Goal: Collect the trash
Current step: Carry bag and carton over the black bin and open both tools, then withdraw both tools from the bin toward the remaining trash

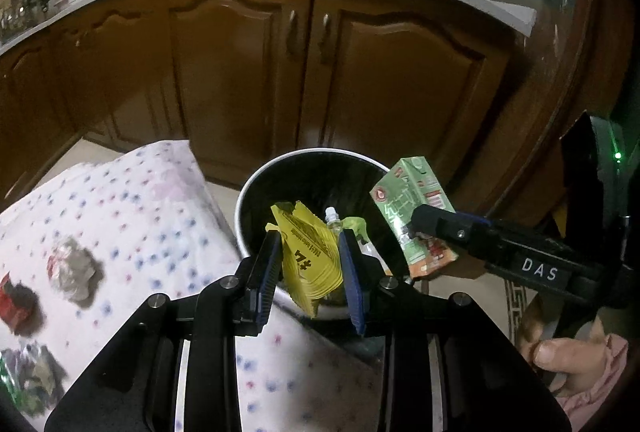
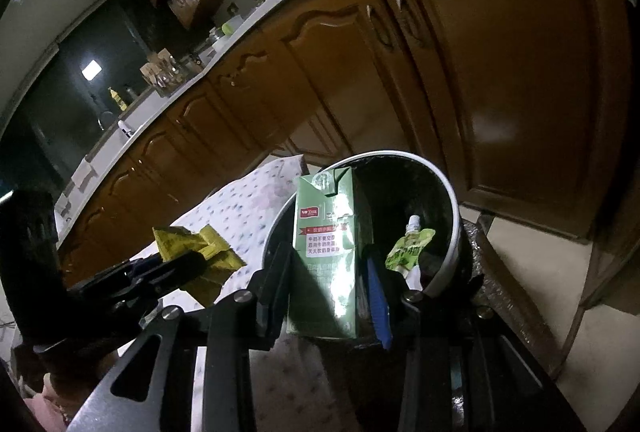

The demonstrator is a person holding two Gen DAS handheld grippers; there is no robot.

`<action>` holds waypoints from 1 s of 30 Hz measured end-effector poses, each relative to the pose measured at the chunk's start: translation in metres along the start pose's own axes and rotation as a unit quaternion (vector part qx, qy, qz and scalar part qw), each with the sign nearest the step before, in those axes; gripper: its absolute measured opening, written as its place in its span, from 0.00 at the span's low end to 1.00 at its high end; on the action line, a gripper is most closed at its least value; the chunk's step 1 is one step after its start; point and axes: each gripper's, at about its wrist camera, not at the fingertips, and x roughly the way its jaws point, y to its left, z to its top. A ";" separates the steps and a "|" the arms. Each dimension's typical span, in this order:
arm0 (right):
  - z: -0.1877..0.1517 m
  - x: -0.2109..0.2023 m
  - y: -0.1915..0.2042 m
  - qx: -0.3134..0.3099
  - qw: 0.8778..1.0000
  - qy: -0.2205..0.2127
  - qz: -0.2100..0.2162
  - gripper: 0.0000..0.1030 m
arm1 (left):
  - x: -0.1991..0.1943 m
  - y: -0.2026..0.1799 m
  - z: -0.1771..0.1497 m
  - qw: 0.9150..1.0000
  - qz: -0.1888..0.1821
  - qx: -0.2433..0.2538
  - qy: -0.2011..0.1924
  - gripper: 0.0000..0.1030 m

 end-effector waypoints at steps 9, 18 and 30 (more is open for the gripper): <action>0.014 0.023 -0.009 -0.006 1.000 0.019 -0.022 0.35 | 0.047 -0.003 0.010 0.999 -0.001 0.005 0.035 0.27; 0.016 0.041 -0.018 -0.006 0.999 0.034 -0.041 0.35 | 0.068 0.001 0.006 0.999 -0.002 -0.004 0.052 0.28; 0.022 0.044 -0.020 -0.001 0.999 0.034 -0.042 0.56 | 0.066 0.004 0.005 0.998 -0.001 -0.015 0.056 0.66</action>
